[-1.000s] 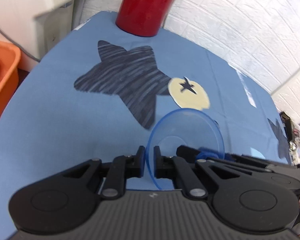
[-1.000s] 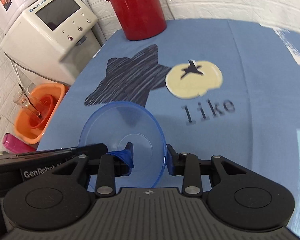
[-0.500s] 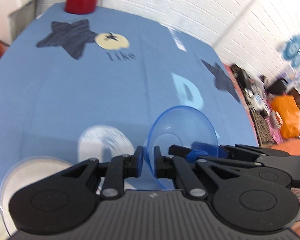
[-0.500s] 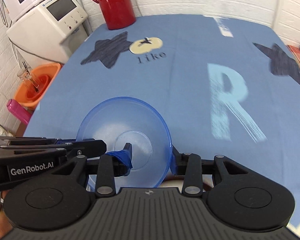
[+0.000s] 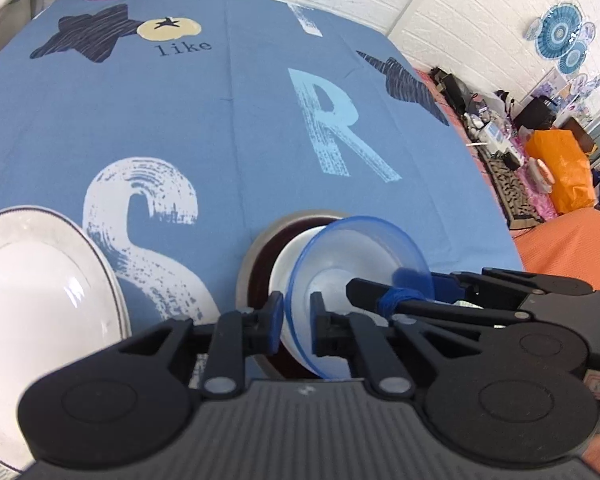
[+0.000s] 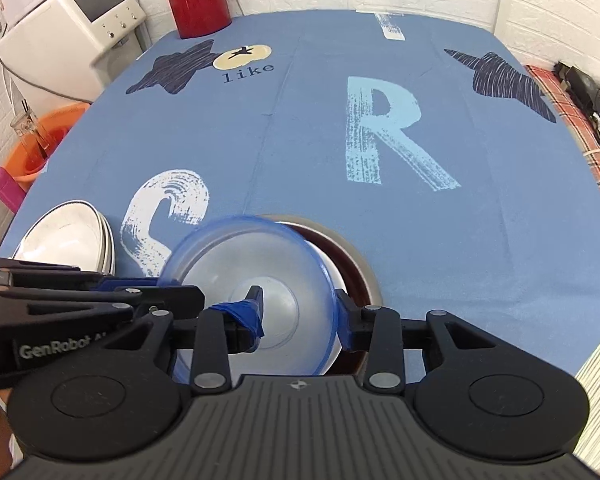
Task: Organize plates and bowls
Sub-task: 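Grip the blue bowl with the left tool while the right tool carries it into the red bowl, then close the right tool on the steel bowl rim while the left tool grips it too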
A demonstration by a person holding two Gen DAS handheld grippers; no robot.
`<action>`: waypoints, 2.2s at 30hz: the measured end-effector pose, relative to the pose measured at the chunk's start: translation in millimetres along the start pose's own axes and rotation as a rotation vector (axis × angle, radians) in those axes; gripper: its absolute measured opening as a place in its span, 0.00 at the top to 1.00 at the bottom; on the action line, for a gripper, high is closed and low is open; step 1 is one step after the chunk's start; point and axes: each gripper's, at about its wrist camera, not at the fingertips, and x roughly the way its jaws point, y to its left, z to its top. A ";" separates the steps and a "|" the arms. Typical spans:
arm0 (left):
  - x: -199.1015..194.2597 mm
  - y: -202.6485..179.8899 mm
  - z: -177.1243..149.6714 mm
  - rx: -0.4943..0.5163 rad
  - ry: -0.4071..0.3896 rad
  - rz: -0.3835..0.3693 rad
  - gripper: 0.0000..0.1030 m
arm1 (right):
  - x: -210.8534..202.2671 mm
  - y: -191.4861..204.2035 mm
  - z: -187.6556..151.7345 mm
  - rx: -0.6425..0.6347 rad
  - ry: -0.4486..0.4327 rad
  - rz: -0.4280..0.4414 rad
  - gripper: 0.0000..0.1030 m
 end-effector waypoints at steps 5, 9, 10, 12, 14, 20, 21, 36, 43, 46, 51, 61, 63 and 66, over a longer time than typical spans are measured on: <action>-13.0 4.5 7.5 0.011 -0.064 0.055 0.50 | -14.0 -11.9 0.9 0.024 -0.048 -0.026 0.78; -21.6 10.3 9.0 -0.008 -0.083 0.047 0.50 | -23.0 -24.0 -0.5 0.080 -0.089 0.001 0.78; -22.9 11.9 8.7 -0.012 -0.086 0.040 0.50 | -25.5 -25.9 -2.3 0.087 -0.104 0.006 0.78; -23.7 15.6 8.2 -0.025 -0.080 0.031 0.50 | -32.1 -33.5 -9.3 0.135 -0.139 0.026 0.77; -25.6 18.7 6.4 -0.021 -0.075 0.019 0.50 | -39.9 -41.7 -17.6 0.185 -0.171 0.073 0.77; -32.3 27.5 0.7 0.002 -0.072 0.019 0.50 | -54.1 -52.5 -42.7 0.243 -0.216 0.081 0.76; -33.0 28.7 -0.2 0.003 -0.076 0.023 0.49 | -54.1 -52.4 -44.9 0.244 -0.215 0.075 0.75; -42.3 20.1 -24.3 0.056 -0.138 0.021 0.45 | -46.5 -55.6 -95.3 0.428 -0.114 0.103 0.74; -37.5 23.7 -18.3 0.094 -0.151 0.058 0.44 | -54.8 -53.4 -107.1 0.476 -0.234 0.059 0.73; -31.3 28.2 -12.5 0.113 -0.138 0.071 0.43 | -55.6 -58.8 -106.8 0.504 -0.269 0.037 0.73; -24.0 42.9 -1.8 0.120 -0.113 0.083 0.43 | -46.4 -68.3 -104.6 0.546 -0.268 0.065 0.72; -12.3 55.4 8.1 0.127 -0.093 0.093 0.41 | -22.7 -70.1 -94.3 0.550 -0.189 0.104 0.71; -11.6 57.2 12.0 0.127 -0.080 0.079 0.41 | -18.9 -71.3 -91.1 0.551 -0.174 0.089 0.71; -12.4 59.8 19.3 0.126 -0.065 0.048 0.41 | -13.9 -72.3 -88.9 0.551 -0.159 0.076 0.69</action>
